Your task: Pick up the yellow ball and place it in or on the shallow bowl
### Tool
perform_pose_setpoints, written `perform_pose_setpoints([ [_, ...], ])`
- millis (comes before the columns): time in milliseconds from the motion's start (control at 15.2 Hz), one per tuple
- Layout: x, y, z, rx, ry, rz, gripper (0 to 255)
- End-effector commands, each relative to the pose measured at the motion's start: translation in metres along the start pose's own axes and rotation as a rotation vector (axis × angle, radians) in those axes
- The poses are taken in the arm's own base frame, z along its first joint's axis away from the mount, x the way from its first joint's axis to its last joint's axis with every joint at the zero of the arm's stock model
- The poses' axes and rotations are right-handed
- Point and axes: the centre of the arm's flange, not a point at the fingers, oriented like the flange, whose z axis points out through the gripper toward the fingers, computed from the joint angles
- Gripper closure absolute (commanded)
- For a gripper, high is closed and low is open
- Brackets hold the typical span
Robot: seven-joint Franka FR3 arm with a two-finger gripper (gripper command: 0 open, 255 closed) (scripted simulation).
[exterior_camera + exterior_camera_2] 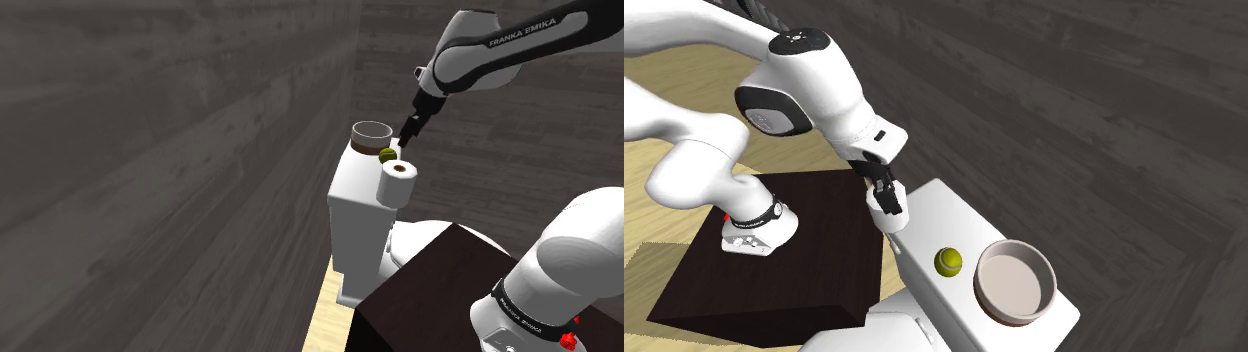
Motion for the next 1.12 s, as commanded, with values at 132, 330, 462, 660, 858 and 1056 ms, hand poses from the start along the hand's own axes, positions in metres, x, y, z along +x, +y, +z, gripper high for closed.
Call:
perform_pose_setpoints([
  [132,0.006,0.034,0.040,-0.014,0.024,-0.010,0],
  [330,0.010,0.058,0.070,-0.023,0.041,-0.016,0],
  [462,0.013,0.073,0.091,-0.028,0.052,-0.021,0],
  [660,0.018,0.097,0.120,-0.037,0.068,-0.027,0],
  [858,0.021,0.106,0.137,-0.040,0.075,-0.030,0],
  [1056,0.022,0.107,0.153,-0.040,0.075,-0.030,0],
])
